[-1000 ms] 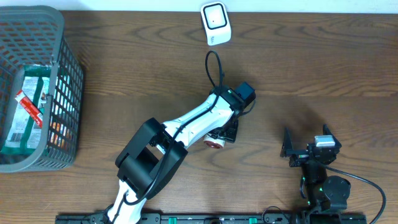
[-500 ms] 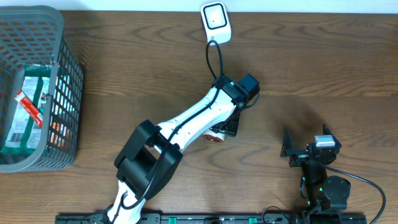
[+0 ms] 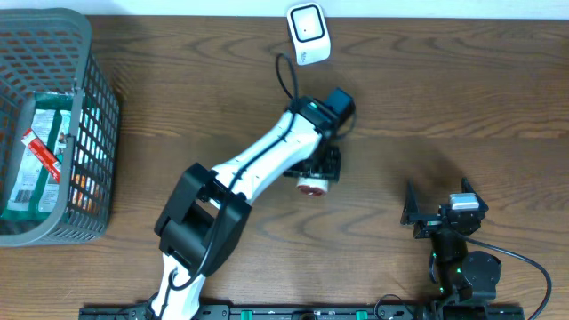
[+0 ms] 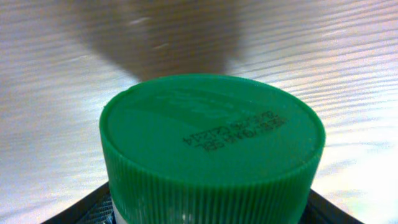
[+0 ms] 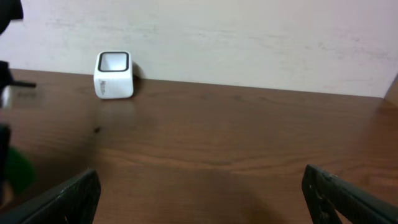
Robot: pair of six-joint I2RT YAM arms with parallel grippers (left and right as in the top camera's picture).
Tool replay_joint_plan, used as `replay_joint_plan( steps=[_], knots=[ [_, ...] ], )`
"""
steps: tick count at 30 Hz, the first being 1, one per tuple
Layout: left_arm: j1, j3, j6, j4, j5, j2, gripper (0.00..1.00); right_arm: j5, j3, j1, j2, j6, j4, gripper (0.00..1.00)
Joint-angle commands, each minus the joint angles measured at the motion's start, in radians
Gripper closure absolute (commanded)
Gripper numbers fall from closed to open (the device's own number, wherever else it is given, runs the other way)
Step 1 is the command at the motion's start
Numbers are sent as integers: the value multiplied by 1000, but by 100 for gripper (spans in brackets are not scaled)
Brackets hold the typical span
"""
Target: Scan the item barcode
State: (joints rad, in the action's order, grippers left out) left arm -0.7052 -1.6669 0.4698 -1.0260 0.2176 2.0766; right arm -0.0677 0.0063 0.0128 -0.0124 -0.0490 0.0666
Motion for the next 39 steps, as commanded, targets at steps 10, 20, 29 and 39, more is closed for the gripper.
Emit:
replay_joint_plan(
  steps=[10, 20, 29, 39],
  knots=[
    [4, -7, -37, -38, -16, -47, 40, 3, -1, 9, 6, -11, 4, 1],
    [-80, -5, 93, -40, -291, -45, 42, 3, -1, 9, 6, -11, 4, 1],
    [-99, 11, 120, 13, -290, -33, 41, 3, -1, 9, 6, -11, 4, 1],
    [-98, 32, 139, 27, -267, -19, 41, 3, -1, 9, 6, -12, 4, 1]
  ],
)
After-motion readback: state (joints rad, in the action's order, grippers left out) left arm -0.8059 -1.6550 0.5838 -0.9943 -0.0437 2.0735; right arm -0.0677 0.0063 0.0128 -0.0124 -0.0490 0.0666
